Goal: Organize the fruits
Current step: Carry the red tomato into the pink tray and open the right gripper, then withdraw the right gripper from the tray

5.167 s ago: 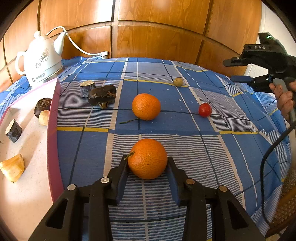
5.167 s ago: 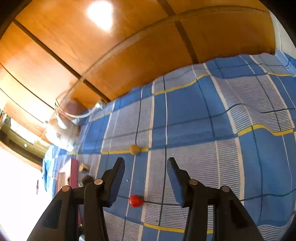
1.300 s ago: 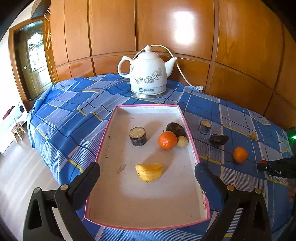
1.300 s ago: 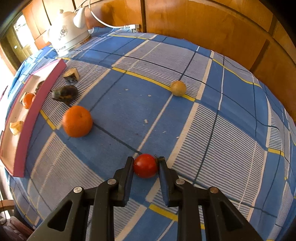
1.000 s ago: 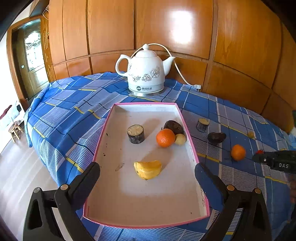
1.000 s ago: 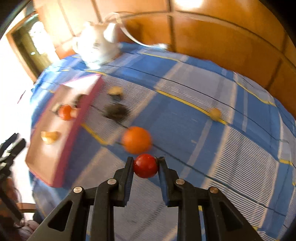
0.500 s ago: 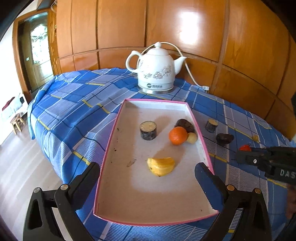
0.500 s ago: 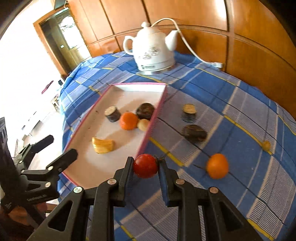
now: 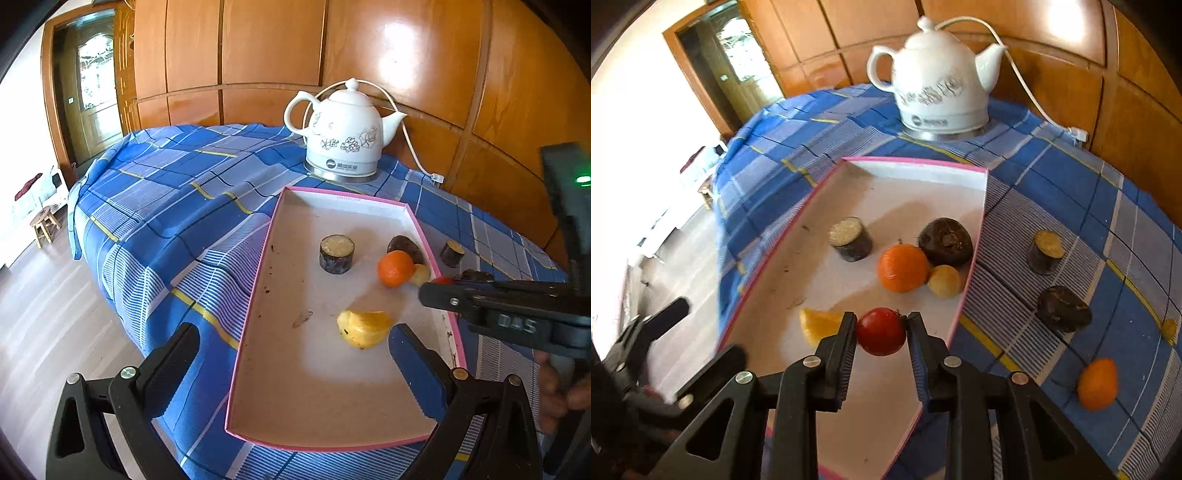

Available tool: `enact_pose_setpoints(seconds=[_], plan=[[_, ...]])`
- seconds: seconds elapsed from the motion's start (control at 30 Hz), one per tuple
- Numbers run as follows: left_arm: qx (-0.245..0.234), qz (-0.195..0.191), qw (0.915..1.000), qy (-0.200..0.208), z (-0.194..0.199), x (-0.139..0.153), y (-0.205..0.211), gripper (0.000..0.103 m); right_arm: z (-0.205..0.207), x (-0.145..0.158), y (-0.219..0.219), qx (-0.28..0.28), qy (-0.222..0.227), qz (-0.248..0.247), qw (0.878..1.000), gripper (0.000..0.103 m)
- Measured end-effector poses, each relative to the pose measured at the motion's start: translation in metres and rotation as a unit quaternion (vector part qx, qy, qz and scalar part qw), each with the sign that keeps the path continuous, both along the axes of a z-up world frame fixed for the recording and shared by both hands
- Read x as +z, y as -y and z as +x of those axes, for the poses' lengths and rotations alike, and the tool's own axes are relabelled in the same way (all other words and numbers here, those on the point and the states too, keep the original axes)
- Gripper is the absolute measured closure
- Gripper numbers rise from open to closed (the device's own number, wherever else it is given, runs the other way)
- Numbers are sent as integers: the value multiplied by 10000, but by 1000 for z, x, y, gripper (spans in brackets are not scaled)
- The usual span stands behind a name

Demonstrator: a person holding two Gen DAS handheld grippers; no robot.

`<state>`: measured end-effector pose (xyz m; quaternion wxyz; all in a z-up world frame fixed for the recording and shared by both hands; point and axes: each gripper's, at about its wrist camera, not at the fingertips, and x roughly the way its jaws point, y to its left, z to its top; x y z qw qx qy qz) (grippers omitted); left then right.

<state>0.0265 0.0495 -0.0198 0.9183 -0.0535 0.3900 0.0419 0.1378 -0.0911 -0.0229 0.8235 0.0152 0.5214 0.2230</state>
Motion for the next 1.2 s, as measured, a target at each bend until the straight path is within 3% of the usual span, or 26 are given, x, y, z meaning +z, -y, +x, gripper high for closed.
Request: enact_pose_setpoints(seconds=[0.1,0.47,0.57,1.2], plan=[[-21,16,10000,-37,1,-3,0,0,5,-5,4,-134,-42,16,9999,66],[-116,46,9999,-53,1,-3,9,0,-27,11,31,-385,205,137,9990,63],[-167,79,9998,-35,0,-1,13,0,-37,15,38,-418,286,83,9987,58],[-486,172,9987,-24,-5,6,38,0,-71,26,94,-676,455,-350,9961,56]])
